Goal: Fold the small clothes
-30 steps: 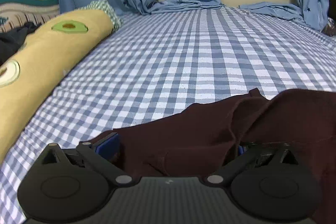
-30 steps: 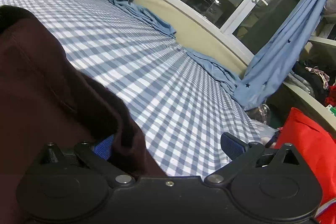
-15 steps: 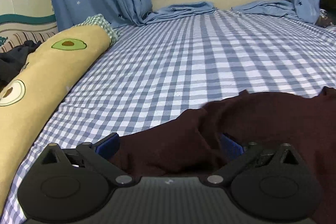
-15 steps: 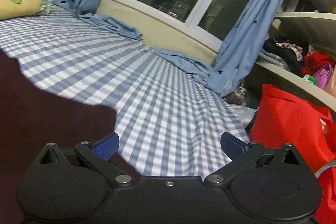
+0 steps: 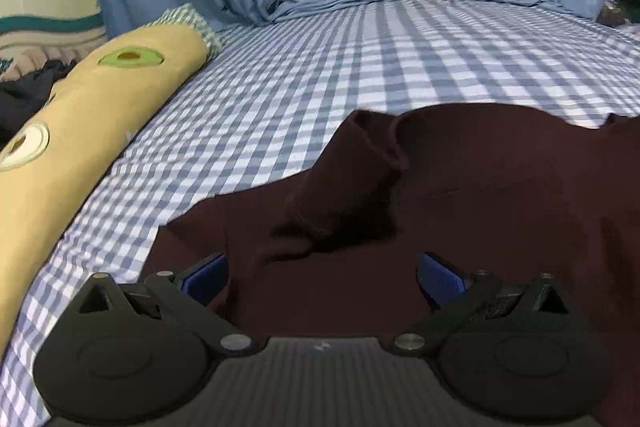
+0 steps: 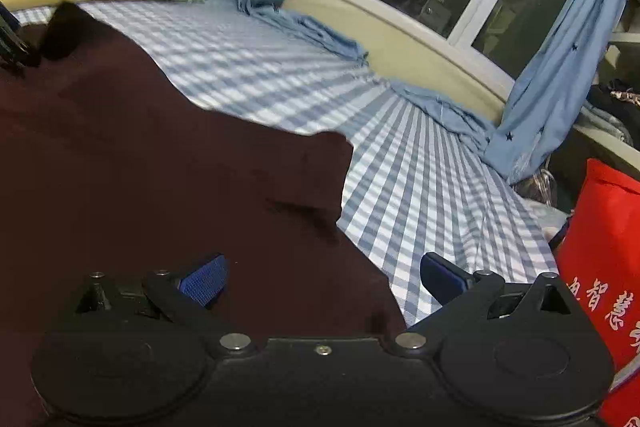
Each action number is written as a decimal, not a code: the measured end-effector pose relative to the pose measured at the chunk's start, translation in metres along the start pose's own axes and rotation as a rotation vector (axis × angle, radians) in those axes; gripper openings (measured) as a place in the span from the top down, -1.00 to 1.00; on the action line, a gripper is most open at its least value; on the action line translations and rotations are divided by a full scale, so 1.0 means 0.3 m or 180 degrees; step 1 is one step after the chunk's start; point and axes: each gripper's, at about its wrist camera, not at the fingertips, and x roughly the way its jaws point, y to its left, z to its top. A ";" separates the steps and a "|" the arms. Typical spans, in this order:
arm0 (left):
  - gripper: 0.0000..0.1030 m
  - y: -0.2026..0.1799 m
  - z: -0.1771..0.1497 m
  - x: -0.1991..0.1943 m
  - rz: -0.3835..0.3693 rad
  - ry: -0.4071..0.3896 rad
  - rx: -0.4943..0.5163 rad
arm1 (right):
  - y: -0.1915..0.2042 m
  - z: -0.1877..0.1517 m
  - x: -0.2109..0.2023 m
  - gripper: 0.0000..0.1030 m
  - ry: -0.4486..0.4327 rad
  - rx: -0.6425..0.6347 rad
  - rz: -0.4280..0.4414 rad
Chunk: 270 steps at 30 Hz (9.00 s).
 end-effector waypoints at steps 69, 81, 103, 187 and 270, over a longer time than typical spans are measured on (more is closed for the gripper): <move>-0.99 0.271 -0.534 -0.356 -0.0950 -0.0492 -0.1692 | 0.621 -0.083 -0.426 -0.99 -0.0762 0.0597 -0.0545; -0.99 0.319 -0.539 -0.337 -0.1106 -0.0510 -0.1866 | 0.554 -0.022 -0.514 -0.99 -0.1253 0.0908 -0.0601; -0.66 0.359 -0.507 -0.295 -0.0767 -0.0652 -0.2307 | 0.602 0.036 -0.331 -0.99 -0.0504 0.0778 -0.0320; -0.93 -0.180 -0.464 -0.664 -0.1577 -0.1401 0.0101 | 0.003 0.003 -0.051 -0.05 0.0357 0.3208 0.2129; -0.93 -0.384 -0.133 -0.382 -0.2078 -0.0273 0.0008 | 0.002 -0.251 -0.399 -0.79 -0.0278 0.1171 -0.0017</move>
